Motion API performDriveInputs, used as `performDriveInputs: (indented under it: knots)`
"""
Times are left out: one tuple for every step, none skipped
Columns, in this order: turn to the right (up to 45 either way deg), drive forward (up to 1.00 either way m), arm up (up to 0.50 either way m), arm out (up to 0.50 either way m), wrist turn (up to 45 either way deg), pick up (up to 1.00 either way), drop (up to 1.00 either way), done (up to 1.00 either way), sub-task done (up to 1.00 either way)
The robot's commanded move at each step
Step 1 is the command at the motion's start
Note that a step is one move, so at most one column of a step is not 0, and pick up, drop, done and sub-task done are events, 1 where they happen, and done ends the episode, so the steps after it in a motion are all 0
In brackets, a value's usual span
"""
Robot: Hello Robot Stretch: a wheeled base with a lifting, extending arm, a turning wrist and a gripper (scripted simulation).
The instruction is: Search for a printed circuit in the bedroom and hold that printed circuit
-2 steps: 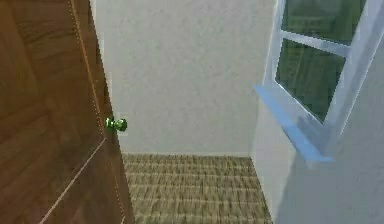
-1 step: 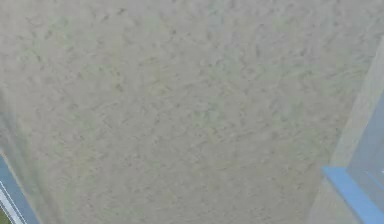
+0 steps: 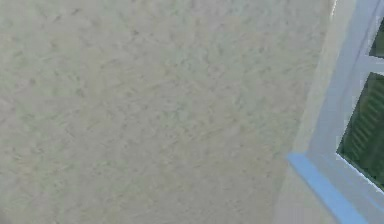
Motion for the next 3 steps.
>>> performDriveInputs:
  knots:
    - [0.0,0.20,0.00,0.00,0.0,0.00,0.00,0.00,0.00]
    - [-45.0,0.00,0.00,0.00,0.0,0.00,0.00,0.00,0.00]
    - [-6.0,0.00,0.00,0.00,0.0,0.00,0.00,0.00,0.00]
